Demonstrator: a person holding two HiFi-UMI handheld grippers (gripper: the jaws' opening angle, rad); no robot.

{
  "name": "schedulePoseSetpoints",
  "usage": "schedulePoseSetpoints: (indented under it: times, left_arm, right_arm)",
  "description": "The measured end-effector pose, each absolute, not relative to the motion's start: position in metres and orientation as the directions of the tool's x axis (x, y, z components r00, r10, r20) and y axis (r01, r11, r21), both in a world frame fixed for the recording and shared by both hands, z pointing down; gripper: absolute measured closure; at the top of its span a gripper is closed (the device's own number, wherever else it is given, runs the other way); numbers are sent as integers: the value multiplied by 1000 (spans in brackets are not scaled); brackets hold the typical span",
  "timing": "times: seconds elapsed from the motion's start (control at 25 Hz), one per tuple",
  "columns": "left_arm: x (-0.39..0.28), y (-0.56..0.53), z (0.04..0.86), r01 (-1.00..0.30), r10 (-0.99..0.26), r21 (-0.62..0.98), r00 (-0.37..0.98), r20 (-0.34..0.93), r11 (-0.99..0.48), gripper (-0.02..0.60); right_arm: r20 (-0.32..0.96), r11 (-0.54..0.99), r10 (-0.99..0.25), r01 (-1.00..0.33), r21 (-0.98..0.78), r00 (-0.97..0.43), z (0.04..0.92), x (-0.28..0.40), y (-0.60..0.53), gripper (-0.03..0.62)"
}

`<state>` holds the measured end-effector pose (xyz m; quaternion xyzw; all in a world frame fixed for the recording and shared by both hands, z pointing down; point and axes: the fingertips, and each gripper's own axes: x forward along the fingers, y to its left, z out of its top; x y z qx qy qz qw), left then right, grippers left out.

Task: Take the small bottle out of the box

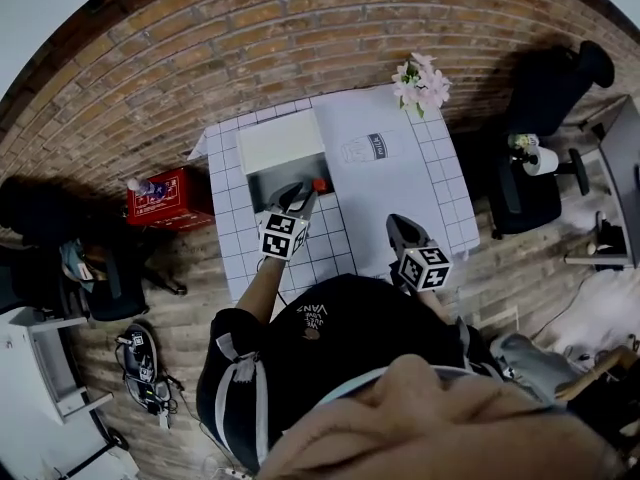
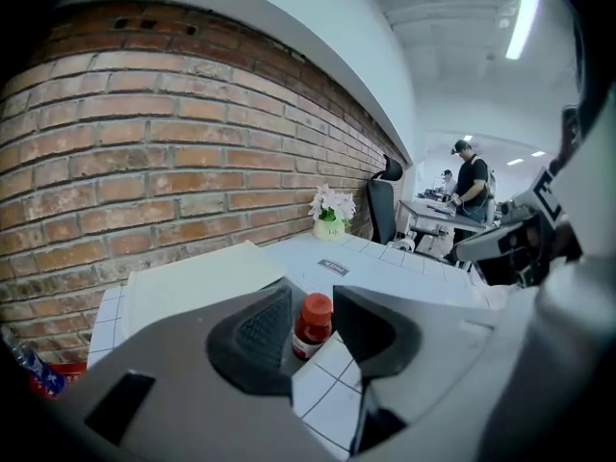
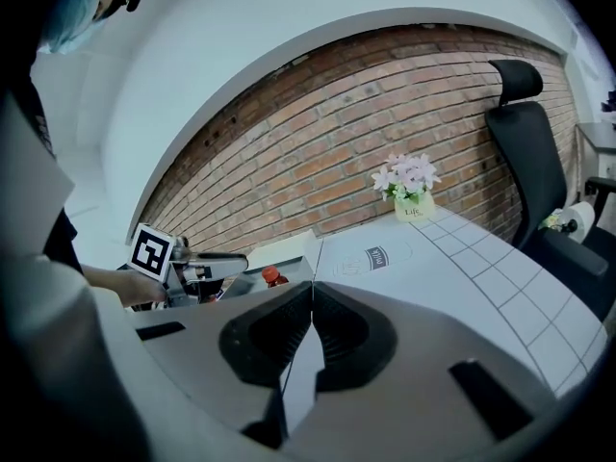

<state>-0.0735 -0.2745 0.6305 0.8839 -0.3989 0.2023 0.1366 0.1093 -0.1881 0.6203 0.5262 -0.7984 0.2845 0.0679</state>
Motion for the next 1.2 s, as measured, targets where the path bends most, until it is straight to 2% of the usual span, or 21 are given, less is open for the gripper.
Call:
schedulePoseSetpoints:
  times: [0.24, 0.44, 1.2]
  left_arm:
    - [-60, -283, 652, -741, -614, 67, 599, 515, -668, 375]
    - [-52, -293, 670, -736, -584, 70, 587, 561, -673, 334]
    - [-43, -308, 715, -742, -457, 139, 537, 709, -656, 325]
  right_arm:
    - [418, 236, -818, -893, -383, -395, 624, 125, -180, 591]
    - [425, 207, -827, -903, -377, -368, 623, 136, -177, 591]
    - [431, 151, -846, -916, -372, -314, 624, 163, -172, 591]
